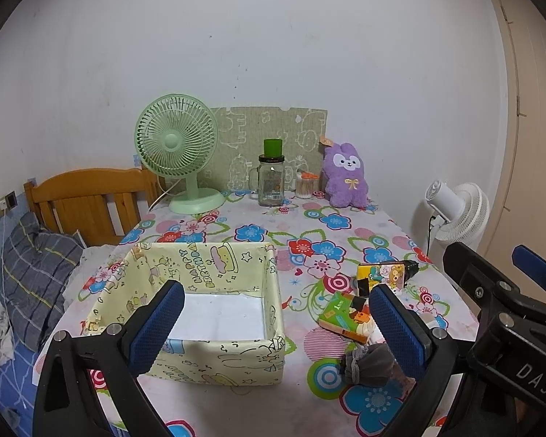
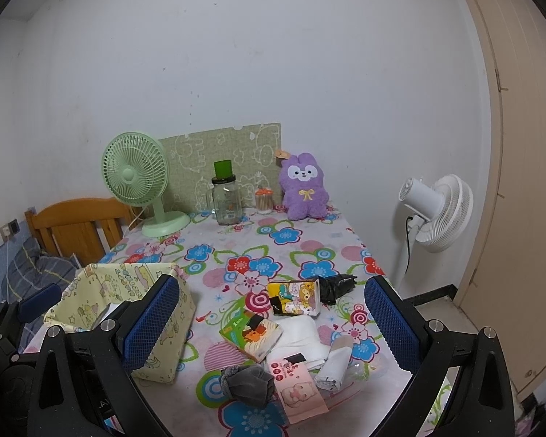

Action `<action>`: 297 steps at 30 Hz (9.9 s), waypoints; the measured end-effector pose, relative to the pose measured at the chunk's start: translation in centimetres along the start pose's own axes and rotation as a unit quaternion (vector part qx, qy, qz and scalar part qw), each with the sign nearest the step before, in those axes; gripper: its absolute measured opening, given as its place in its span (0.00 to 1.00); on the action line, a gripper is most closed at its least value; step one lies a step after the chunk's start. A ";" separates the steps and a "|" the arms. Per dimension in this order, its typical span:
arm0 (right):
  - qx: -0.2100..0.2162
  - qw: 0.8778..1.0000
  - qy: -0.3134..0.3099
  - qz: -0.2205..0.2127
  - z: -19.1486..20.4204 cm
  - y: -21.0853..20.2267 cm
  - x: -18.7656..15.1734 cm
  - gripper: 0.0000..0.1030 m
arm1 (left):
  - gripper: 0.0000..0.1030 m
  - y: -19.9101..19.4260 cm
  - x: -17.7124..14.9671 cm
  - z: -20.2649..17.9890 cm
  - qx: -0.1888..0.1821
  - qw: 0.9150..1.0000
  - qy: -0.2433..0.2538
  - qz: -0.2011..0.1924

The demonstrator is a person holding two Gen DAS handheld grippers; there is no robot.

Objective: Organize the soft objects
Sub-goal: 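Grasp the dark grey knit sock with the left tool while the right tool grasps the white rolled towel, then carry the grey sock and white towel over the fabric box with both tools, then lower both items into the box and open both tools, then withdraw both tools from the box toward the remaining pile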

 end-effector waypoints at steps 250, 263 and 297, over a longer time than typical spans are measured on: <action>0.064 0.987 -0.059 0.133 9.4 6.1 3.0 0.97 | 1.00 3.2 2.4 2.7 -0.033 0.993 0.028 0.109; 0.050 0.991 -0.048 0.112 6.0 3.9 2.7 0.98 | 1.00 2.0 2.3 -1.0 -0.052 0.994 0.046 0.088; 0.015 0.993 -0.022 0.112 -1.8 5.0 -2.8 0.97 | 0.99 5.1 -3.0 -8.0 -0.084 0.989 0.072 0.094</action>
Point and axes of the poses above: each gripper's, at about its wrist camera, not at the fingertips, and y roughly the way its jaws point, z to its left, x to its top, the point moved 4 cm from there along y, roughly the way its jaws point, and after that the axes turned 6 degrees about z, right-handed, at the moved point
